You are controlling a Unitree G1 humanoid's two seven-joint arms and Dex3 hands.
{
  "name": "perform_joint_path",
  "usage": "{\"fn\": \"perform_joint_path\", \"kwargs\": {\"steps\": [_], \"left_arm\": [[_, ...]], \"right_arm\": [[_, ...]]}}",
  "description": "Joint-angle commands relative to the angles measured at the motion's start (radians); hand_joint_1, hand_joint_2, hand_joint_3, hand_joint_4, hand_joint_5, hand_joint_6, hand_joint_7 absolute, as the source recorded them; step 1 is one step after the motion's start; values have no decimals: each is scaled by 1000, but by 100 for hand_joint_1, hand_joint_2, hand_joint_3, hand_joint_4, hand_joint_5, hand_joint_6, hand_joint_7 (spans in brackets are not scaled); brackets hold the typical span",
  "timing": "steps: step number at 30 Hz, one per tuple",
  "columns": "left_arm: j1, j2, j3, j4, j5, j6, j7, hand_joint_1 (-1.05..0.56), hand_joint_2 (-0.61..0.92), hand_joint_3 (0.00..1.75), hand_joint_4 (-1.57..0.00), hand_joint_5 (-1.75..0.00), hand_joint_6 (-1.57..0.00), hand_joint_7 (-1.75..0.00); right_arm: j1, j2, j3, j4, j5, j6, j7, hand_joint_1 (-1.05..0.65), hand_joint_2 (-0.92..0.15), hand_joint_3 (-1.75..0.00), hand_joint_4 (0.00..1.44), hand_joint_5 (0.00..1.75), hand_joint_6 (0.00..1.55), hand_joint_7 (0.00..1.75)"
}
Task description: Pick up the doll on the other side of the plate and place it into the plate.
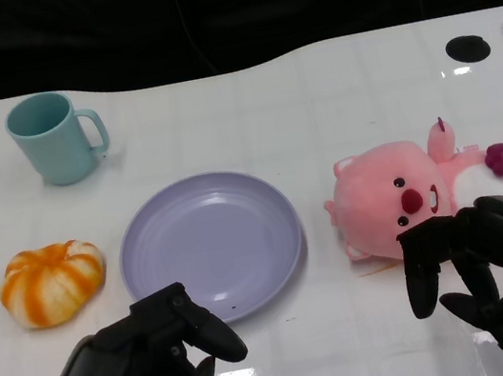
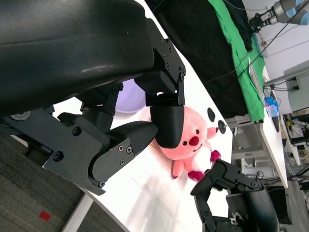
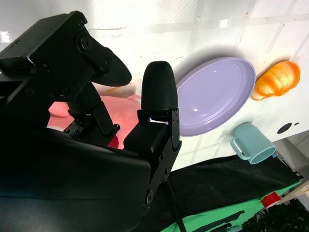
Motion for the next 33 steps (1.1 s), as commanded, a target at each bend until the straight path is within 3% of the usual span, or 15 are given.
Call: {"fn": "perform_joint_path", "kwargs": {"steps": [1,25,29,33], "left_arm": [[-1,13,9,-1,-1,0,-3,-26,57,109,-70,-174,-66,-147],[-2,17,12,4,-3,-7,-5,-25,57,111,-69,-173,-66,-147],[-2,18,13,3,-2,-4,-6,-26,57,110,-69,-174,-66,-147],[-1,16,14,6,-6,-7,-5,-24,57,109,-69,-173,-66,-146]], "right_arm": [[-8,-10,-8,-10,6,10,4,-4,-32,-132,89,175,82,129],[-11,-7,-6,-10,-2,13,-1,-4,-31,-134,90,175,82,129],[-9,1,-8,-13,-5,15,-12,-4,-30,-135,85,175,81,122],[-9,12,-16,-9,4,11,-29,0,-31,-130,81,144,81,99]]}}
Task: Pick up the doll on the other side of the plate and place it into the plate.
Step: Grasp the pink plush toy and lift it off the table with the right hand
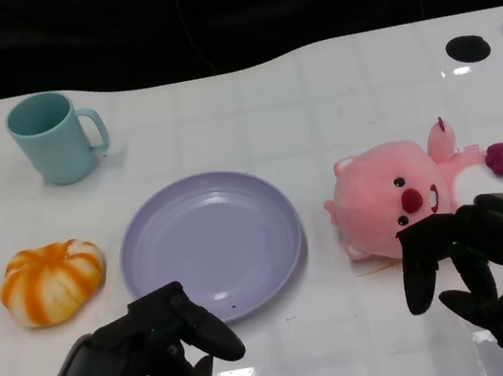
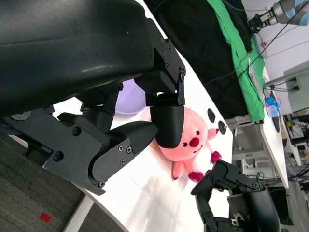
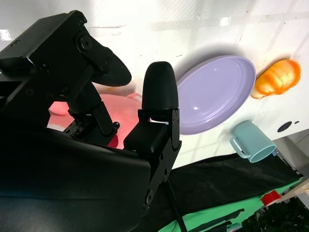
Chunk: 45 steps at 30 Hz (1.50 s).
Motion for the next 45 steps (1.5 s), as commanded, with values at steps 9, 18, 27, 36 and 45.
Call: {"fn": "perform_joint_path", "kwargs": {"steps": [9,18,27,36,45], "left_arm": [[6,15,8,10,1,-17,-6,-24,58,109,-69,-173,-66,-145],[10,13,1,16,4,-30,-2,-24,59,107,-69,-173,-66,-143],[8,2,-11,-1,5,0,6,-26,58,107,-69,-173,-67,-144],[0,3,-15,2,11,0,4,-27,57,110,-66,-173,-66,-148],[1,2,-16,-9,11,16,6,-26,55,111,-66,-173,-66,-148]], "right_arm": [[-2,31,-39,12,7,-27,-87,-11,-60,-63,71,87,68,42],[-5,34,-50,-6,-61,16,-126,-36,-91,-10,30,64,39,5],[-53,-14,-78,-58,-156,178,-77,-55,-92,-8,3,55,20,0],[-131,-103,-21,-128,-315,364,96,-66,-92,-7,0,41,10,0],[-179,-108,35,-88,-433,413,144,-70,-92,-3,0,39,13,1]]}}
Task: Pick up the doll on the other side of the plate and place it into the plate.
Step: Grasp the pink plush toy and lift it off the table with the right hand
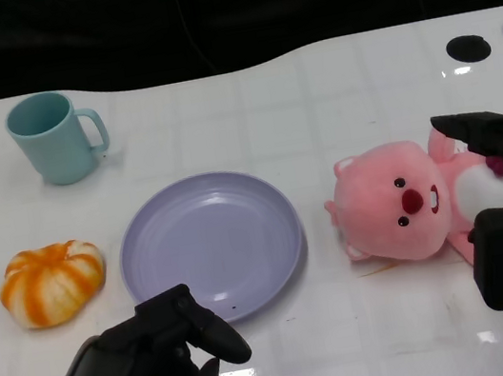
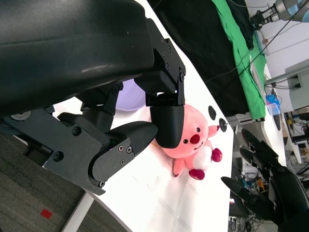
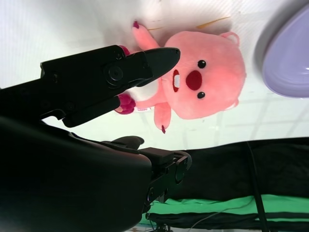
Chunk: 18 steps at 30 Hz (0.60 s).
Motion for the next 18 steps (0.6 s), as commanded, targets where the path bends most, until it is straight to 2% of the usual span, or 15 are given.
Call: {"fn": "perform_joint_path", "kwargs": {"steps": [1,5,10,18], "left_arm": [[2,5,2,-12,0,6,5,-26,55,112,-67,-173,-66,-148],[4,7,5,-7,0,-2,3,-27,55,112,-67,-173,-66,-147],[3,5,5,-8,-4,6,4,-26,56,111,-67,-174,-66,-147],[4,7,6,-10,-2,4,4,-27,56,109,-67,-173,-67,-148]], "right_arm": [[-24,-15,17,28,-35,4,6,-71,-92,-3,0,40,14,2],[-57,-12,52,76,-87,17,21,-75,-92,-5,0,40,14,2],[-86,3,61,130,-93,22,17,-77,-92,-6,0,38,15,2],[-146,48,103,254,-108,33,-16,-71,-92,-3,0,34,14,1]]}}
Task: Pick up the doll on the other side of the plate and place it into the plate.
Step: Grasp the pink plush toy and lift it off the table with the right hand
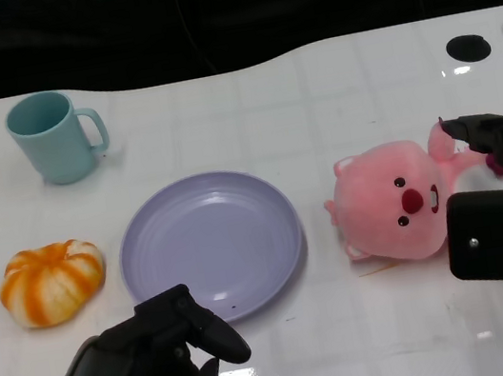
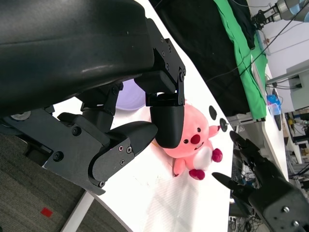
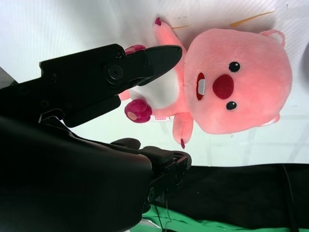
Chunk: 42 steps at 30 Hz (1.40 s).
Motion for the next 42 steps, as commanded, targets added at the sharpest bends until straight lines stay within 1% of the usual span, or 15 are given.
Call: {"fn": "perform_joint_path", "kwargs": {"steps": [1,5,8,12,17,24,33,37,42], "left_arm": [[4,8,4,-10,2,4,4,-27,56,109,-67,-173,-67,-148],[7,10,7,-15,4,5,4,-26,56,110,-67,-173,-67,-148],[7,11,7,-22,5,15,5,-25,56,110,-67,-173,-68,-148],[10,11,8,-34,1,29,5,-26,56,109,-66,-173,-67,-148],[17,13,13,-46,2,36,4,-26,57,108,-66,-173,-67,-147],[25,22,24,-59,6,30,-1,-27,58,107,-64,-172,-69,-146],[21,32,38,-58,-4,31,-6,-29,60,102,-64,-171,-69,-144],[23,35,41,-53,-12,25,-9,-26,60,103,-66,-172,-69,-144],[34,38,41,-56,-12,19,-7,-25,60,105,-68,-171,-68,-144]], "right_arm": [[-33,20,22,48,-22,15,-20,-70,-92,-3,0,34,14,1],[-68,80,29,106,-10,81,-20,-61,-88,0,0,30,12,0],[-86,121,21,141,16,115,-36,-57,-86,0,0,26,11,0],[-106,158,30,202,34,135,-75,-55,-85,0,0,23,11,1],[-120,187,39,264,48,152,-119,-53,-84,0,0,23,13,1],[-130,200,52,311,55,172,-163,-55,-86,0,0,25,15,2],[-110,175,46,264,63,202,-145,-60,-88,-1,0,27,16,2],[-146,168,60,328,77,185,-135,-65,-90,-1,1,31,18,2],[-223,173,100,466,91,141,-130,-69,-91,-1,3,34,20,2]]}}
